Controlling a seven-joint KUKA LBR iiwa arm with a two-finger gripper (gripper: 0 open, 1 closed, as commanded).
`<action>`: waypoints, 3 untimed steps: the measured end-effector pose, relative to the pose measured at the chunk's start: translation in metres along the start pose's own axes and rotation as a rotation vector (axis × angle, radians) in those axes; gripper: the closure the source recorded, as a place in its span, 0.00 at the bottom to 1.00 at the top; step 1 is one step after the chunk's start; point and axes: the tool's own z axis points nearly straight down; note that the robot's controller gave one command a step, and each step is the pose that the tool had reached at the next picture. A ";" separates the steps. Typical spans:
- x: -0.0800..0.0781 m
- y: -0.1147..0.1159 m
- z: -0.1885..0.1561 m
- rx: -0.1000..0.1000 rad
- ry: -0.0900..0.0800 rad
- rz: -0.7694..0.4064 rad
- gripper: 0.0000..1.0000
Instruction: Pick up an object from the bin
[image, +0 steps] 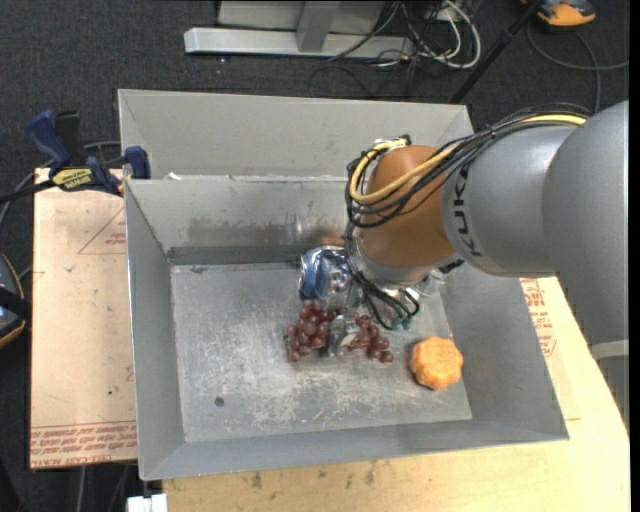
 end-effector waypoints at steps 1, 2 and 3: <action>0.002 0.001 -0.011 -0.002 0.008 0.000 1.00; 0.002 0.001 -0.030 -0.003 0.011 0.000 1.00; 0.001 0.001 -0.050 -0.002 0.007 -0.001 1.00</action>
Offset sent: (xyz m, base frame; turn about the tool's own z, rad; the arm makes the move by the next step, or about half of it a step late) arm 0.0001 0.0001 0.0174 0.0000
